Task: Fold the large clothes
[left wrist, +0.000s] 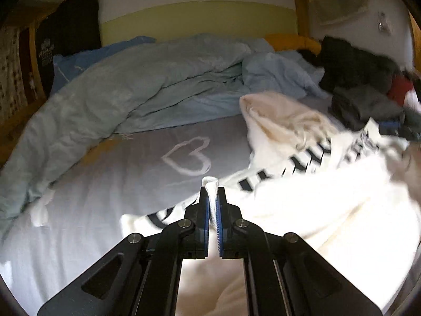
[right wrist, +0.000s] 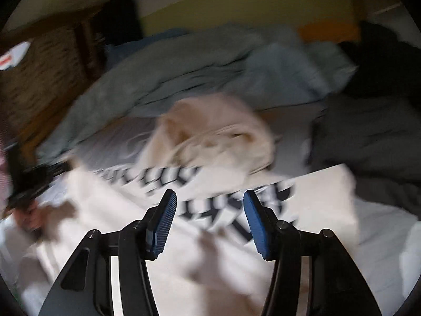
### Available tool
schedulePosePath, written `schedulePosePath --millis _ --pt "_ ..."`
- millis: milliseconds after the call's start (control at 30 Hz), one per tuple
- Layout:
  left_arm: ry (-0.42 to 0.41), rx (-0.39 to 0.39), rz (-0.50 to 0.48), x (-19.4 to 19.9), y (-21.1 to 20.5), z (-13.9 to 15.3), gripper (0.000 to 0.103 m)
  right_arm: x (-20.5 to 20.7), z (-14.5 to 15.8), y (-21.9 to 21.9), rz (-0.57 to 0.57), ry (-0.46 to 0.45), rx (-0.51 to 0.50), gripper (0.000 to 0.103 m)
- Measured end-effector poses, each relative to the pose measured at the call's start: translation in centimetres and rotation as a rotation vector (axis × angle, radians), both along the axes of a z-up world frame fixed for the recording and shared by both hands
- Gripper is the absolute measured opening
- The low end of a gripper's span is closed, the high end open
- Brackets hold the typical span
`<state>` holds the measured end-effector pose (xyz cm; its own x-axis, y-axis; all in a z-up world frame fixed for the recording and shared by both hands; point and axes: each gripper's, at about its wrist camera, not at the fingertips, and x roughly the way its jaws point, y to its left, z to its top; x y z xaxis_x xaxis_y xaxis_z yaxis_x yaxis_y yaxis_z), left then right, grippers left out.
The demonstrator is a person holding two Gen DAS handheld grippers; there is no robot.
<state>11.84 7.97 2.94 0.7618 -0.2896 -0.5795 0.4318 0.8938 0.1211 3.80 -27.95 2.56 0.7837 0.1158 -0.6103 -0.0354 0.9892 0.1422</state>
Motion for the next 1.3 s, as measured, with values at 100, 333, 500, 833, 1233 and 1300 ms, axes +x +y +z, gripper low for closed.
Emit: schedulePosePath --millis 100,333,500,833,1233,1300 --pt "0.008 0.057 -0.016 -1.7 -0.3 -0.4 0.006 2.5 -2.3 0.8 -0.003 0.157 -0.113 0.051" --pt "0.051 -0.017 -0.025 -5.6 0.7 -0.1 0.043 0.2 -3.5 2.2 0.236 0.256 -0.003 0.04" --pt "0.067 0.006 0.003 -4.8 -0.8 0.6 0.077 -3.0 -4.5 3.3 0.323 0.282 -0.022 0.037" --pt "0.382 0.214 0.335 4.2 -8.2 -2.8 0.082 -4.7 -5.2 3.3 0.297 0.313 0.0 0.029" --pt "0.133 -0.022 0.205 -5.1 -6.2 1.1 0.011 -5.9 -3.9 2.3 0.198 0.21 -0.045 0.014" --pt "0.022 -0.03 0.164 -8.1 -5.5 2.5 0.011 -6.9 -2.8 2.4 0.204 0.146 -0.049 0.014"
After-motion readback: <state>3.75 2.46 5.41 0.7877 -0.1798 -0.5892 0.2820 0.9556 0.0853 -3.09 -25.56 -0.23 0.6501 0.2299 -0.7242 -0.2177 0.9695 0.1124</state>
